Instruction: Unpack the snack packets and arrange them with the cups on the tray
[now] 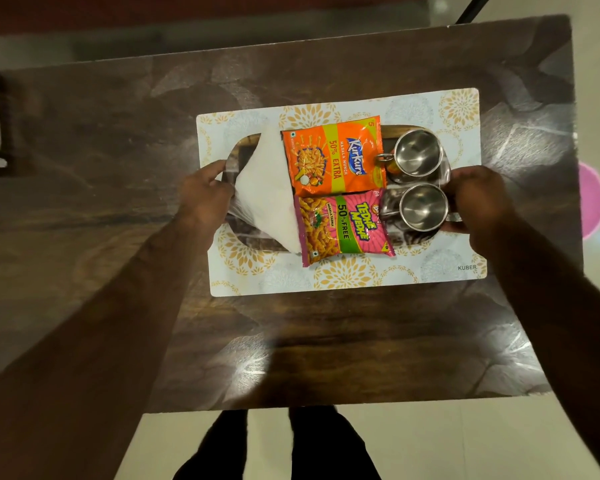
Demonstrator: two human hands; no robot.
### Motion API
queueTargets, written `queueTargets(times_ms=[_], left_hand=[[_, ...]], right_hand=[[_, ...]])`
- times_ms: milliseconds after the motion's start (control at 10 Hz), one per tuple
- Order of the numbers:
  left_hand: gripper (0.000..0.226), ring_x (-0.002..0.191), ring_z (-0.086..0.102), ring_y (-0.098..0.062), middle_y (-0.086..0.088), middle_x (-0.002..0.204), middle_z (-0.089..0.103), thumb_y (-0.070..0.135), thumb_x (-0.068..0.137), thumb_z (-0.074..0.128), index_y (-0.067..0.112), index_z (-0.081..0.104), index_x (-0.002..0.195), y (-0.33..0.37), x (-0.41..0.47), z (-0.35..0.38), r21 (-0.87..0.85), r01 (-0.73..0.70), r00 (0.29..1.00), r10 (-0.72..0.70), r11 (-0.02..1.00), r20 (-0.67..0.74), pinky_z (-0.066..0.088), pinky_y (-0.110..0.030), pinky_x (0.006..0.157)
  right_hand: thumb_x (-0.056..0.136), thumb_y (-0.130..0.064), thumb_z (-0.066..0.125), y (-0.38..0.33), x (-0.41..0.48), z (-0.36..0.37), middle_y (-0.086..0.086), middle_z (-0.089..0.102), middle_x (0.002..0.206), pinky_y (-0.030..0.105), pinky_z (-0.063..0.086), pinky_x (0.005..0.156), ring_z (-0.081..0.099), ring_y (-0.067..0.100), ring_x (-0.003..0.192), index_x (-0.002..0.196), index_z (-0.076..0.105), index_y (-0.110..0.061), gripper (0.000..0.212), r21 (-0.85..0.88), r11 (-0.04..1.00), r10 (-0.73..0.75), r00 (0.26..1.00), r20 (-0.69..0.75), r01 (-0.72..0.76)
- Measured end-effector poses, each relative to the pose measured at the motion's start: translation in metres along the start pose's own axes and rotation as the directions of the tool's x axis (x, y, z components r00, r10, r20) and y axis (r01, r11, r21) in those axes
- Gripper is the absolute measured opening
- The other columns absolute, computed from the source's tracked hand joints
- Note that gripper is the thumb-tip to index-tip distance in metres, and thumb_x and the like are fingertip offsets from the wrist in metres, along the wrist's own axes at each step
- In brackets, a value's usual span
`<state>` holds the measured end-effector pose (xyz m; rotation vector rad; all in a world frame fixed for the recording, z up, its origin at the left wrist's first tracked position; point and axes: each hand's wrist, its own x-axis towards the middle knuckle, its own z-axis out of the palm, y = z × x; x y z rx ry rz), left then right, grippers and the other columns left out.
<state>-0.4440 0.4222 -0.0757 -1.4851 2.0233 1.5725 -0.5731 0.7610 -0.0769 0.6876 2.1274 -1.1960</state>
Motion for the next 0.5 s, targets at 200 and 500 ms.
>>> queueTargets(times_ms=[200, 500], left_hand=[[0.043, 0.107, 0.063, -0.025, -0.003, 0.118, 0.065, 0.001, 0.097, 0.045, 0.024, 0.066, 0.128, -0.0059, 0.0022, 0.0, 0.034, -0.04, 0.999, 0.04, 0.999, -0.002, 0.059, -0.039, 0.088], [0.039, 0.112, 0.057, -0.023, -0.002, 0.132, 0.055, 0.016, 0.102, 0.049, 0.018, 0.053, 0.141, -0.0004, -0.0013, -0.0071, 0.146, -0.064, 0.997, 0.057, 0.987, 0.05, 0.055, -0.03, 0.082]], right_hand=[[0.099, -0.005, 0.051, 0.0021, -0.0022, 0.0039, -0.001, 0.065, 0.088, 0.033, 0.057, 0.062, 0.063, 0.015, 0.077, 0.106, 0.062, -0.021, 0.021, 0.032, 0.999, -0.017, 0.998, -0.053, 0.018], [0.088, -0.027, 0.059, -0.0067, -0.0109, 0.0023, 0.008, 0.067, 0.123, 0.054, 0.066, 0.081, 0.071, 0.032, 0.102, 0.116, 0.064, -0.03, 0.028, -0.219, 0.973, -0.106, 0.987, -0.12, 0.078]])
